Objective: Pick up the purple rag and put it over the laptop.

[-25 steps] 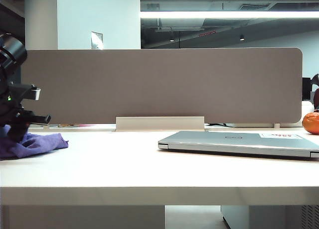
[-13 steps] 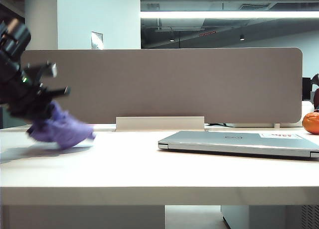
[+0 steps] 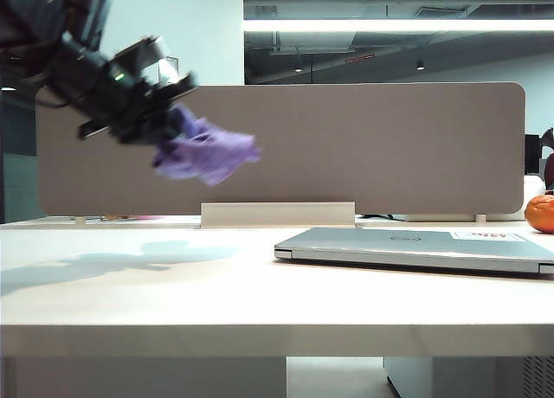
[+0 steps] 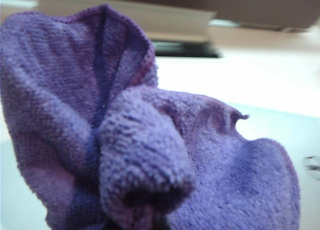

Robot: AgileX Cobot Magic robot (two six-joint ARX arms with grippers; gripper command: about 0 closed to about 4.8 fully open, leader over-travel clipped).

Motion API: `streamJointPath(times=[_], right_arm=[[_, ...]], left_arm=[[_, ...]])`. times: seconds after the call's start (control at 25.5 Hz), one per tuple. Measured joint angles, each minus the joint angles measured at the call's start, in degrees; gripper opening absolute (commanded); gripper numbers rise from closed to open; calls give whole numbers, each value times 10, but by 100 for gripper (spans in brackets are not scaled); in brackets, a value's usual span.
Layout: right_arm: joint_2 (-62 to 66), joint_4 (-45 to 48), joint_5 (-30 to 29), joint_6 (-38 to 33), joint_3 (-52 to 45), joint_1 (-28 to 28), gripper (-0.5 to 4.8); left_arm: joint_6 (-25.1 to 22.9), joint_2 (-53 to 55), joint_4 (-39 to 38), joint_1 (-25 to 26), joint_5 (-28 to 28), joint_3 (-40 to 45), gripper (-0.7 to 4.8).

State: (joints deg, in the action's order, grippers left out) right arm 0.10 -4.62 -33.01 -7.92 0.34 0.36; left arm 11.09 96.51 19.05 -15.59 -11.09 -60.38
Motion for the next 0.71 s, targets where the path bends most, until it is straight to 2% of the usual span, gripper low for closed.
streamJointPath(times=[0.12, 0.27, 0.71], right_arm=[[0, 0, 0, 0, 0, 0, -8], [0, 0, 0, 0, 0, 0, -8], [0, 0, 0, 0, 0, 0, -8]], left_arm=[[0, 0, 7, -38, 3, -31, -6], [0, 6, 18, -78, 57, -61, -6], [0, 126, 21, -154, 60, -187, -6]])
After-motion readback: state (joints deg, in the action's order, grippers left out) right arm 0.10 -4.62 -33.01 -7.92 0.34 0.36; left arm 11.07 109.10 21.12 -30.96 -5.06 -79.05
